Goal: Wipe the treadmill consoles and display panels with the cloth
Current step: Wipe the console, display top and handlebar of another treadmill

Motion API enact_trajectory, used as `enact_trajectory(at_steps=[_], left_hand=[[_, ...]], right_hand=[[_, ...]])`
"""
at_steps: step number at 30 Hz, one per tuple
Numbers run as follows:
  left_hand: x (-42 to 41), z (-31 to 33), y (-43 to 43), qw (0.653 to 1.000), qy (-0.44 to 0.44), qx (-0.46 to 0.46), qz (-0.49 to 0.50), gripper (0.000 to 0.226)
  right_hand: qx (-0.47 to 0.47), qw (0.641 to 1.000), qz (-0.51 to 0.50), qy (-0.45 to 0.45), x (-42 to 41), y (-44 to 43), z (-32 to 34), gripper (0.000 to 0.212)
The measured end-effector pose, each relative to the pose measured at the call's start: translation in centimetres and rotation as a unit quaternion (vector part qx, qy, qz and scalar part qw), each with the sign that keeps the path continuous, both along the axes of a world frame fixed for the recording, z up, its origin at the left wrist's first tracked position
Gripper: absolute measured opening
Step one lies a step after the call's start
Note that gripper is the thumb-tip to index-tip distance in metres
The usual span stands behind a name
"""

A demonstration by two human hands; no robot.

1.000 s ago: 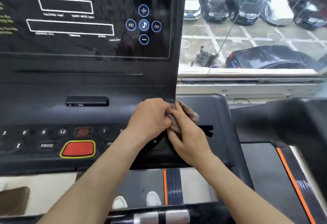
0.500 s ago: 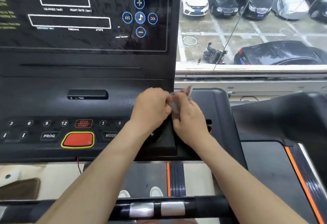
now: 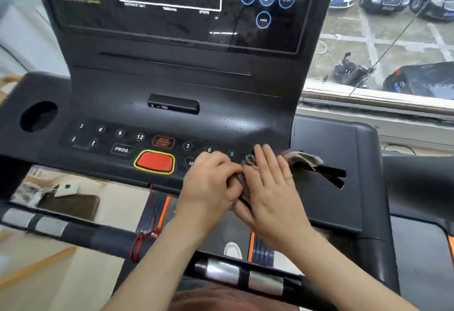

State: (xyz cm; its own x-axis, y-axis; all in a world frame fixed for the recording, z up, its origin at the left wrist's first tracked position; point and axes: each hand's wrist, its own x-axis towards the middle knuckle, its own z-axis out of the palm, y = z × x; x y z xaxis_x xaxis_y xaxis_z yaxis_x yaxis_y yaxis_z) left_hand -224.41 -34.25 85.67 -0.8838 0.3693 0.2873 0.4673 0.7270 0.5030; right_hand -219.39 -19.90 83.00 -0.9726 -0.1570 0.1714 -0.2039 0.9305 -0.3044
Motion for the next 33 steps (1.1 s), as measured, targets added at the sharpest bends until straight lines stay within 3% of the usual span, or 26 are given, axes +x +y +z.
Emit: enact_trajectory(at_steps=[3, 5, 9, 13, 17, 21, 25, 33], left_hand=[[-2.1, 0.3, -3.5, 0.992, 0.004, -0.034, 0.125, 0.019], [-2.8, 0.6, -4.5, 0.987, 0.000, -0.050, 0.152, 0.018], [-1.7, 0.5, -2.6, 0.996, 0.015, -0.057, 0.064, 0.022], [0.3, 0.1, 0.3, 1.000, 0.004, -0.028, -0.004, 0.011], [-0.4, -0.7, -1.0, 1.000, 0.004, -0.017, -0.009, 0.012], [-1.1, -0.7, -3.6, 1.000, 0.004, -0.016, -0.012, 0.016], [-1.5, -0.9, -6.4, 1.000, 0.013, -0.003, 0.007, 0.019], [-3.3, -0.8, -12.4, 0.998, 0.009, 0.024, 0.052, 0.023]], right_hand=[[0.030, 0.998, 0.047, 0.001, -4.5, -3.9, 0.0, 0.059], [0.025, 0.998, 0.059, -0.003, -5.8, -4.8, 0.2, 0.056], [-0.010, 0.998, 0.066, -0.016, -2.8, -0.4, 1.0, 0.053], [0.013, 0.999, -0.006, -0.031, 0.4, 2.6, 3.1, 0.050], [0.020, 0.996, -0.063, -0.059, -0.4, 0.1, 4.6, 0.048], [0.069, 0.997, 0.015, 0.029, -1.5, -3.3, 3.9, 0.027], [0.016, 0.998, 0.017, -0.053, -2.9, -5.5, 2.9, 0.032], [-0.009, 0.993, 0.069, -0.100, -6.4, -11.2, 2.2, 0.041]])
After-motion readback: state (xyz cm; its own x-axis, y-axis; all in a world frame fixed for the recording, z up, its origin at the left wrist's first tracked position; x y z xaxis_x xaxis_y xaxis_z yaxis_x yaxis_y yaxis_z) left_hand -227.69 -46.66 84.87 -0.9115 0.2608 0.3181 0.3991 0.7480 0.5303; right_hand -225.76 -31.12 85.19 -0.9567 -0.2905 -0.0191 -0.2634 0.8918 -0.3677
